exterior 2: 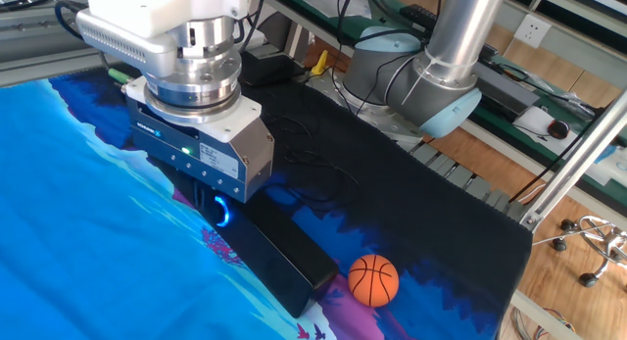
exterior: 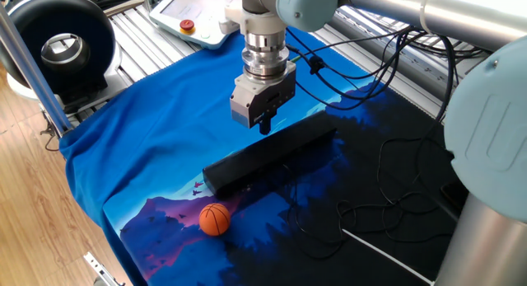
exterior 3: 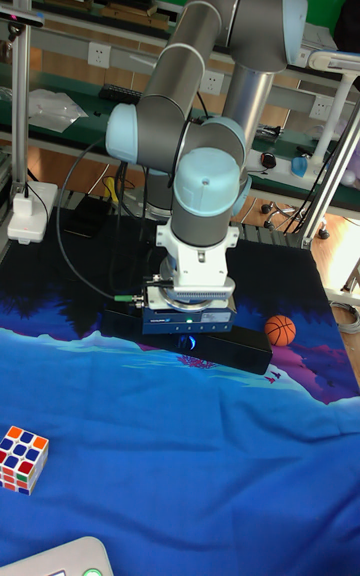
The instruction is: Turn the knob to decrease the volume of the speaker
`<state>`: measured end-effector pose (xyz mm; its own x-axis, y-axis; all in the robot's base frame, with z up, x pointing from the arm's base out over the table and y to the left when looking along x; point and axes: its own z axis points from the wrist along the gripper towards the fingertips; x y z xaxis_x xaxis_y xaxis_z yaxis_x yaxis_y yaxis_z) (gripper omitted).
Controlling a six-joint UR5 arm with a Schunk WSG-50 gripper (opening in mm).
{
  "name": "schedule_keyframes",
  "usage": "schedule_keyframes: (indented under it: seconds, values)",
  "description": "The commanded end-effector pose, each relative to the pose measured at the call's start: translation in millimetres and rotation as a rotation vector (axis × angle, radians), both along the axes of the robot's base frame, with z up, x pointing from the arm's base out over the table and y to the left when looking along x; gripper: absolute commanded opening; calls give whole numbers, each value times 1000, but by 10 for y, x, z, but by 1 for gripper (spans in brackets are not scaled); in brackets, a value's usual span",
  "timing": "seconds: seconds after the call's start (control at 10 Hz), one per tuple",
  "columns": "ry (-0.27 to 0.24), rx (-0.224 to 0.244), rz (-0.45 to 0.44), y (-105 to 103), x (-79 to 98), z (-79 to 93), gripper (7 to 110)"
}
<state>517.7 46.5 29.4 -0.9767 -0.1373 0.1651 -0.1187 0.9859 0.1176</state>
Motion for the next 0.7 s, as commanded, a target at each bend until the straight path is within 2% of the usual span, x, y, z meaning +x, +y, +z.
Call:
schedule_keyframes:
  seconds: [0.0,0.6]
  values:
    - [-3,13,-10,35,28,1,7]
    - [-4,7,-9,13,42,-1,7]
